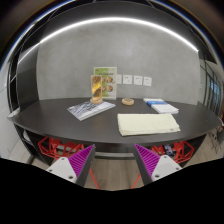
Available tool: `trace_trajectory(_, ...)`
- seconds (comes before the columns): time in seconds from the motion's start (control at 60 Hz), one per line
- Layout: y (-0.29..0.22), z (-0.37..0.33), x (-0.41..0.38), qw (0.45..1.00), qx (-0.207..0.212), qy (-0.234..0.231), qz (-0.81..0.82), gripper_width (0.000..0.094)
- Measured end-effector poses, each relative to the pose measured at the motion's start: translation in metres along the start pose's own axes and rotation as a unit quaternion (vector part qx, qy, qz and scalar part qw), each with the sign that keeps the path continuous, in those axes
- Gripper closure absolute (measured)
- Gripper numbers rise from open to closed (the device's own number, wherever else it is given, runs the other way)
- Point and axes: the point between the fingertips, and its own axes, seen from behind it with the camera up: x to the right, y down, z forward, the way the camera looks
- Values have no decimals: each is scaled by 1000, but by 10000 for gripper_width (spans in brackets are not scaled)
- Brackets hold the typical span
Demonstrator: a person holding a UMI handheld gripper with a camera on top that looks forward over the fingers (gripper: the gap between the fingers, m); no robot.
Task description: Fold towel
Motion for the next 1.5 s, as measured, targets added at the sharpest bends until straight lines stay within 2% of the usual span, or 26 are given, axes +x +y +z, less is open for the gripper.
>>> trace_trajectory(0.183,-27,105,12,999,18,-30,-13,162)
trace_trajectory(0.317,-35,187,15,998,3,-54,-18,200)
trace_trajectory(0.417,-38,234,27,998,-7,-51,-43,216)
trace_trajectory(0.55,-35,270,39,998,-27,-51,-39,331)
trace_trajectory(0.567,-35,273,41,998,-27,-50,-37,319)
trace_trajectory(0.583,-35,275,43,998,-27,-48,-37,383)
trace_trajectory(0.633,-37,280,48,998,-22,-38,-43,469)
trace_trajectory(0.65,-36,281,49,998,-21,-35,-48,436)
trace_trajectory(0.667,-36,282,50,998,-21,-33,-54,514)
trace_trajectory(0.733,-35,281,48,997,-17,-30,-64,557)
trace_trajectory(0.75,-35,281,49,997,-18,-29,-62,523)
trace_trajectory(0.817,-36,284,67,998,-17,10,-67,887)
trace_trajectory(0.983,-41,285,67,996,2,36,-77,925)
trace_trajectory(1.067,-41,283,67,996,-8,36,-77,926)
trace_trajectory(1.167,-73,270,77,999,8,29,-39,927)
trace_trajectory(1.333,-136,241,162,996,61,58,4,926)
trace_trajectory(1.433,-146,236,227,995,71,72,17,922)
trace_trajectory(1.5,-136,239,271,994,62,87,19,916)
